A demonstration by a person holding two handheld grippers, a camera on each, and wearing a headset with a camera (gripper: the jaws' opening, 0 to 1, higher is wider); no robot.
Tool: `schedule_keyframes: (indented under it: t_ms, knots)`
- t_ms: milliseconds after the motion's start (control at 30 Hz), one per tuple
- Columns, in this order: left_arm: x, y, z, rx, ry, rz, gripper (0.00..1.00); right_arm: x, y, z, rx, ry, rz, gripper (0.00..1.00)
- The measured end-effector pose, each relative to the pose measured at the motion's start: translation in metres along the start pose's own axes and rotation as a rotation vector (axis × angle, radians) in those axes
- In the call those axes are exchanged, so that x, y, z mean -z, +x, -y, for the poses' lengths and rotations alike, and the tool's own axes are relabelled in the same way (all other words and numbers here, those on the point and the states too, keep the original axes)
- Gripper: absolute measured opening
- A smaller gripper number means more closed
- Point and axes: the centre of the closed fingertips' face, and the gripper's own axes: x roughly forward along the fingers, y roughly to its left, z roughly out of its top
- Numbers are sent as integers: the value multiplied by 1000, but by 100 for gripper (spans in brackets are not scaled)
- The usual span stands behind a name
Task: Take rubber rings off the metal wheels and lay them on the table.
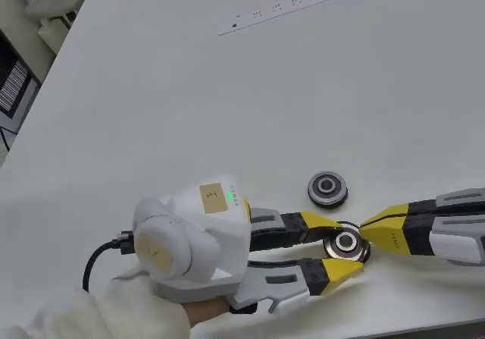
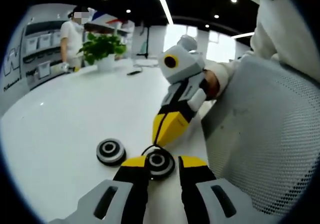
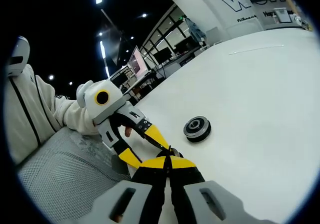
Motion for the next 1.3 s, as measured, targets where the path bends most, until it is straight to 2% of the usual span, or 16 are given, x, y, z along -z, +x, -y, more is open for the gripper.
schedule_keyframes:
  t_ms: [233, 400, 467, 633, 833, 1000, 1100, 1167, 1267, 1300]
  knots:
    - [-6, -3, 4, 3, 8, -32, 32, 0, -3, 1, 14, -5, -4, 0]
    - [-15, -9, 2, -7, 21, -21, 44, -4, -8, 2, 35, -16, 5, 0]
    - [-19, -12, -4, -35, 34, -15, 48, -5, -9, -1, 33, -19, 9, 0]
    - [-32, -23, -12, -68, 54, 12, 56, -8, -13, -4, 44, -50, 7, 0]
    - [-53, -42, -23, -109, 98, 37, 74, -17, -22, -6, 65, -79, 26, 0]
    - [-70, -60, -23, -130, 142, 54, 77, -28, -31, -8, 77, -91, 58, 0]
    - [-80, -72, -25, -148, 139, 74, 80, -35, -37, -12, 75, -98, 80, 0]
    - [-84, -80, -26, -165, 147, 88, 83, -40, -42, -13, 87, -108, 89, 0]
    - [-82, -89, -30, -188, 159, 79, 83, -44, -46, -15, 91, -118, 96, 0]
    - [-81, -97, -32, -208, 160, 75, 83, -48, -49, -17, 96, -125, 102, 0]
